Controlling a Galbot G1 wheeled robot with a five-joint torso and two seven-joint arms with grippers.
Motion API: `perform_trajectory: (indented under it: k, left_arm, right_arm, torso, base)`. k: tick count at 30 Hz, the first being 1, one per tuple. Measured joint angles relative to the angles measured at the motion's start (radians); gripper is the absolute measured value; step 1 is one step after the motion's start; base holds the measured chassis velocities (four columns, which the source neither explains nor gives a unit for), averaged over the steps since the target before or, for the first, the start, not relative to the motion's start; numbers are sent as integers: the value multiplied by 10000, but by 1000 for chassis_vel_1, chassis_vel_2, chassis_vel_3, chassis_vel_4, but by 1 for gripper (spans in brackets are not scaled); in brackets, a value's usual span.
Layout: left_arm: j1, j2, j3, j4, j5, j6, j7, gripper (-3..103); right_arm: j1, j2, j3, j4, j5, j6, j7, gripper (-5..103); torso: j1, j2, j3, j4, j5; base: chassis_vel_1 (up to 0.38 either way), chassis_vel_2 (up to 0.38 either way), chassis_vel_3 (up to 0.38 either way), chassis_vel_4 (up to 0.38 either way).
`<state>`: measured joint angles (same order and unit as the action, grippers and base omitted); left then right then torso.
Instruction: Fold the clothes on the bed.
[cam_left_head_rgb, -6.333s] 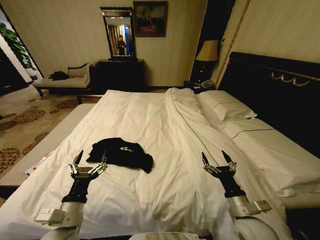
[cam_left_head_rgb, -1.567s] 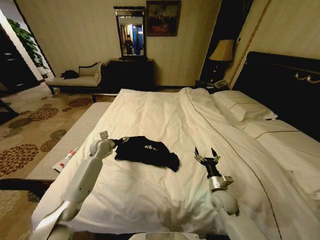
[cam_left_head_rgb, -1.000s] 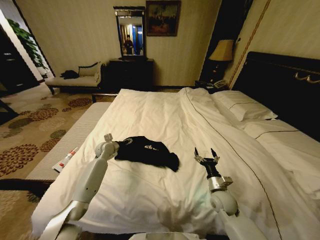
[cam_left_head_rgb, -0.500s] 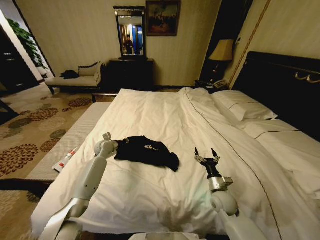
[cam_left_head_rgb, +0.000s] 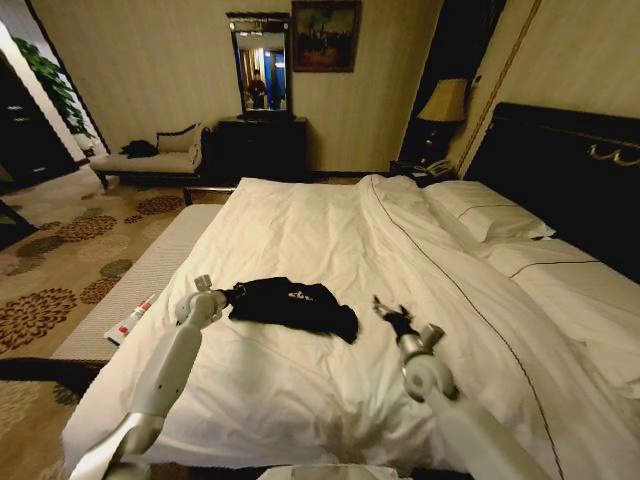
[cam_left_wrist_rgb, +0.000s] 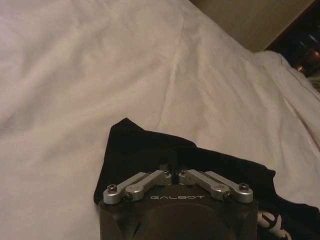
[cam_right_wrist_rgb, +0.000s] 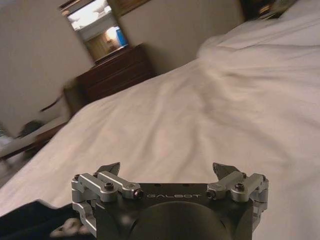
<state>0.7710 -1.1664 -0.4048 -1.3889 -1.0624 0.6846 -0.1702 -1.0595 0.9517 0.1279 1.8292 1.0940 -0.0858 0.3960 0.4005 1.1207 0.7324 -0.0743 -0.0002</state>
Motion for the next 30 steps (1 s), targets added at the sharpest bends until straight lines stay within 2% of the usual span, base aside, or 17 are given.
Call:
perform_trajectory:
  k: [4,7,10,12,13,14,15,16,19,23,25,26,28,29,30]
  left_arm:
    - [364,51,-237,-208,53,-117,182,1]
    - [582,98,-385,-292,111,-176,273,1]
    - [848,135,-581,-379,227,-242,370,1]
    - [1016,148,-719,-477,265,-279,407,1]
    - [1135,148,-828,-557,286,-298,413,1]
    - [1299,144,-974,-665,298,-332,413,1]
    - [1299,144,-974,-665,298,-332,413,1]
    - [1426,143,-1077,-743,299,-361,415,1]
    - [1656,151,-1308,-831,314,-443,415,1]
    - [1685,159,-1444,-841,317,-468,415,1]
    - [1636,186,-1507,-853,312,-472,416,1]
    - [1636,186,-1507,-853,312,-472,416,1]
    - [1588,215,-1539,-862,308,-472,422,1]
    - [1554,236,-1566,-863,305,-472,428,1]
    - [1504,275,-1609,-863,295,-472,441,1]
  right_arm:
    - [1314,-272,-1040,-273,868,-476,-133,100]
    - [1822,-397,-1457,-275,997,-731,-73,100]
    - [2387,-557,-2024,-308,673,-926,-39,100]
    - [2715,-702,-2523,-425,-252,-993,-122,100]
    - [2905,-804,-2879,-616,-1145,-926,-391,100]
    - [3185,-913,-3331,-957,-2509,-537,-1063,100]
    - [3185,-913,-3331,-957,-2509,-537,-1063,100]
    - [3392,-945,-3574,-1225,-3303,-253,-1422,100]
    - [3921,-839,-4113,-1771,-3991,83,-1846,100]
    - [4236,-706,-4405,-2001,-3737,105,-1898,100]
    - [4457,-672,-4686,-2077,-2991,-149,-1966,100]
    - [4457,-672,-4686,-2077,-2991,-149,-1966,100]
    - [4553,-674,-4742,-2076,-2342,-495,-2057,100]
    - [4623,-676,-4741,-2055,-1787,-841,-2079,100]
    - [4725,-661,-4668,-1992,-809,-1520,-2024,100]
  torso:
    - [2,0,0,-1,1]
    - [2,0,0,0,0]
    - [2,0,0,2,-2]
    - [2,0,0,2,-2]
    - [1,0,0,1,1]
    - [1,0,0,-3,1]
    - [1,0,0,-3,1]
    - [1,0,0,-2,-1]
    - [1,-1,0,0,2]
    - [1,0,0,1,0]
    - [0,0,0,2,1]
    - [0,0,0,2,1]
    - [-1,0,0,0,2]
    - [-1,0,0,-2,1]
    - [-1,0,0,-3,1]
  base:
    - [0,0,0,0]
    - [0,0,0,0]
    - [0,0,0,0]
    - [0,0,0,0]
    - [0,0,0,0]
    - [0,0,0,0]
    - [0,0,0,0]
    - [0,0,0,0]
    - [0,0,0,0]
    - [0,0,0,0]
    - [0,0,0,0]
    - [0,0,0,0]
    - [0,0,0,0]
    - [0,0,0,0]
    - [0,0,0,0]
